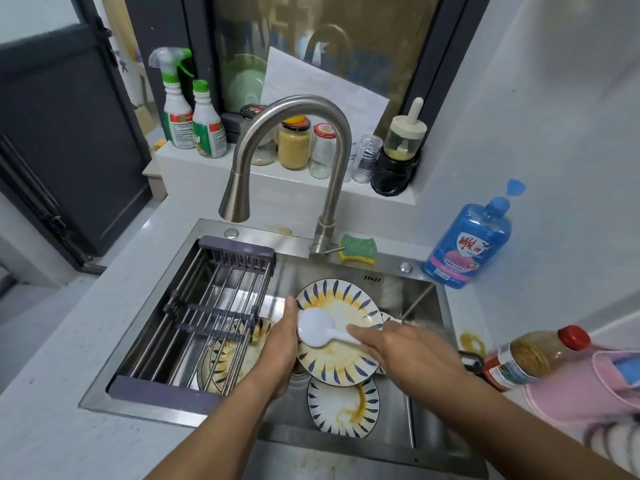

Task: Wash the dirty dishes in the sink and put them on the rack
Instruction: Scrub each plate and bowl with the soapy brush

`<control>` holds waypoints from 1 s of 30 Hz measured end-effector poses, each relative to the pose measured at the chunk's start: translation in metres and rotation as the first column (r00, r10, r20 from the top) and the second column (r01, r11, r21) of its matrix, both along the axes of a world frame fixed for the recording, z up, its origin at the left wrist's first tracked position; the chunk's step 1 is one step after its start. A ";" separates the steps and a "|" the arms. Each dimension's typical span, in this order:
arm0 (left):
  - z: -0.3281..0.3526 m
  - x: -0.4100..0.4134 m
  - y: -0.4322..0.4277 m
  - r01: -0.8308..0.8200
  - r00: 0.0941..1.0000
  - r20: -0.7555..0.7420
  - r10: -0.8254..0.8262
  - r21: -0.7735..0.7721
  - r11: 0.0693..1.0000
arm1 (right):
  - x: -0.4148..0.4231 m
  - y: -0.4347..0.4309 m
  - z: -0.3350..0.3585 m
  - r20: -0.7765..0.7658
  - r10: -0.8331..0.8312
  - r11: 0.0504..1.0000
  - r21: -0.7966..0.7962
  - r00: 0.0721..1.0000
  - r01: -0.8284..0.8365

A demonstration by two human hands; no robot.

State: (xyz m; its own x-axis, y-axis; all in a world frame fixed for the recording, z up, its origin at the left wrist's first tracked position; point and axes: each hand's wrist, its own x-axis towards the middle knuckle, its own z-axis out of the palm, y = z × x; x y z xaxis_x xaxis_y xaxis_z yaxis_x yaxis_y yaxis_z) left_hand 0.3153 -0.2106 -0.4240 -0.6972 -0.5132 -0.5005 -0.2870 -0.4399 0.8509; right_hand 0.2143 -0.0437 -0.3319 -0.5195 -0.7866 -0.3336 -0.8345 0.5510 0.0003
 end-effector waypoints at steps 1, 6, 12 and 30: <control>-0.001 0.000 0.005 0.022 1.000 -0.020 -0.021 0.016 1.000 | -0.002 -0.001 0.001 -0.052 -0.009 1.000 0.010 0.999 0.009; -0.004 -0.002 0.018 -0.005 0.997 -0.081 0.006 0.004 1.000 | -0.012 0.002 -0.004 -0.153 -0.155 0.987 0.019 0.976 0.160; -0.006 -0.006 0.010 -0.105 0.990 -0.094 0.101 -0.039 0.994 | -0.008 0.027 -0.003 0.078 -0.265 0.963 -0.028 0.961 0.267; -0.004 0.008 0.024 -0.001 0.997 -0.078 -0.009 -0.130 0.991 | 0.003 0.008 -0.001 0.251 -0.169 0.980 -0.063 0.953 0.190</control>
